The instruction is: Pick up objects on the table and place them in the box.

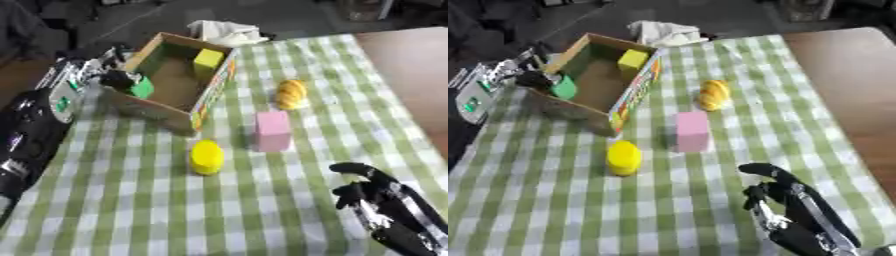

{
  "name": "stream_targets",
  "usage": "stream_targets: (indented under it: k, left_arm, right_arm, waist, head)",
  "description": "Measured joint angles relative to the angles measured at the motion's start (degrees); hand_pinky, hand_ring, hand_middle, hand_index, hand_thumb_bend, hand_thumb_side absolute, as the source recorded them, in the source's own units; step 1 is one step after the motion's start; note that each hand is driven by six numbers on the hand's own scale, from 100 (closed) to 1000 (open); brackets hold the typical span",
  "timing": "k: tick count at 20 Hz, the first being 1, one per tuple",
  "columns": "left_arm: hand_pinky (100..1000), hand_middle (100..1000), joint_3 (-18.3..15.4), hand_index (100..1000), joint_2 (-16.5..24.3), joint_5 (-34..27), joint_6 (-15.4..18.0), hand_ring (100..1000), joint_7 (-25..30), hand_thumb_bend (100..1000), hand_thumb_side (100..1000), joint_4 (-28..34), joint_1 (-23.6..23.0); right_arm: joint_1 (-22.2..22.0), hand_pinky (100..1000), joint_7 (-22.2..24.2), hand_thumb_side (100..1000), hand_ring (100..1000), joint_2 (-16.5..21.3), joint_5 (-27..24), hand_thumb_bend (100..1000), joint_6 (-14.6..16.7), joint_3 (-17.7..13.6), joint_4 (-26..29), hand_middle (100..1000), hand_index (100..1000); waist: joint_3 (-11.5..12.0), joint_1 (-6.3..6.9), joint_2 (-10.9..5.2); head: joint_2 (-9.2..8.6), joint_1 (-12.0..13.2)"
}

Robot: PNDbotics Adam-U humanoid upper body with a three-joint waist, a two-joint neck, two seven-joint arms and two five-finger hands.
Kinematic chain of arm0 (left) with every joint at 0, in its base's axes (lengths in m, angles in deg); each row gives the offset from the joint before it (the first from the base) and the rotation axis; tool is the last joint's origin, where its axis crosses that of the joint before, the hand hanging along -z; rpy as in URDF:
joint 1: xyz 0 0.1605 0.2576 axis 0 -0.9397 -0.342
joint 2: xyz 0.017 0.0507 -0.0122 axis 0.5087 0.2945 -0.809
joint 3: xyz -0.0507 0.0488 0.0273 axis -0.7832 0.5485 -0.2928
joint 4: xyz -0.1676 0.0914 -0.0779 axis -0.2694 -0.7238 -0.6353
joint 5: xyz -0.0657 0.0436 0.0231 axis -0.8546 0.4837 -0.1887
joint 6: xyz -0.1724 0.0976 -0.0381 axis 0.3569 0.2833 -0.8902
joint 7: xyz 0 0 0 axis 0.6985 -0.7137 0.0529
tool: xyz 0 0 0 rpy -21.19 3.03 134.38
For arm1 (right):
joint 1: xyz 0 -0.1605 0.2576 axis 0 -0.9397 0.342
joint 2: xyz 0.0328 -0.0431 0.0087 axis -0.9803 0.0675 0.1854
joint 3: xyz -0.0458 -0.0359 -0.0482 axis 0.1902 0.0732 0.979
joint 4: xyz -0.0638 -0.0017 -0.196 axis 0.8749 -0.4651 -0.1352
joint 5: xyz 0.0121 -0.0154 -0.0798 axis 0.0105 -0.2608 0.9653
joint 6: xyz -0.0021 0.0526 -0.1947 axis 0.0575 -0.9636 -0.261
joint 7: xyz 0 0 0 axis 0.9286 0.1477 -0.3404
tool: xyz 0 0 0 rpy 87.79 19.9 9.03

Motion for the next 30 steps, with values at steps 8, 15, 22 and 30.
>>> stream_targets:
  k: [8, 15, 22, 30]
  left_arm:
    - [661, 692, -0.4, 950, 4.4, -7.2, 0.6, 684, -2.3, 100, 273, 15.4, -5.9]
    - [601, 635, -3.6, 929, 6.6, -21.1, -0.8, 646, -6.0, 100, 383, 38.9, -16.9]
    - [577, 611, -6.4, 914, 2.0, -30.7, -1.6, 633, -10.3, 100, 516, 52.9, -28.3]
    - [572, 607, -6.5, 908, -7.7, -37.0, 4.3, 634, -12.7, 100, 577, 53.9, -34.6]
  right_arm:
    - [0.3, 712, -0.3, 418, 482, 1.1, 0.1, 100, 0.3, -0.6, 0.6, 798, 816]
    - [5.6, 722, -0.1, 286, 488, 11.3, 0.1, 100, 1.6, -1.4, 5.6, 808, 848]
    - [12.7, 749, 1.5, 142, 548, 25.0, 1.6, 100, 5.5, -2.5, 6.3, 866, 919]
    - [24.9, 765, 7.7, 100, 602, 34.6, 4.1, 100, 2.9, -3.1, 1.5, 896, 945]
  waist:
    - [1.2, -0.18, -0.11]
    - [3.0, -0.89, -0.54]
    - [4.6, -0.91, -0.6]
    - [6.8, 0.28, -1.2]
  head:
    - [0.0, -0.5]
    - [0.0, -1.1]
    - [0.0, -2.4]
    - [0.0, -4.1]
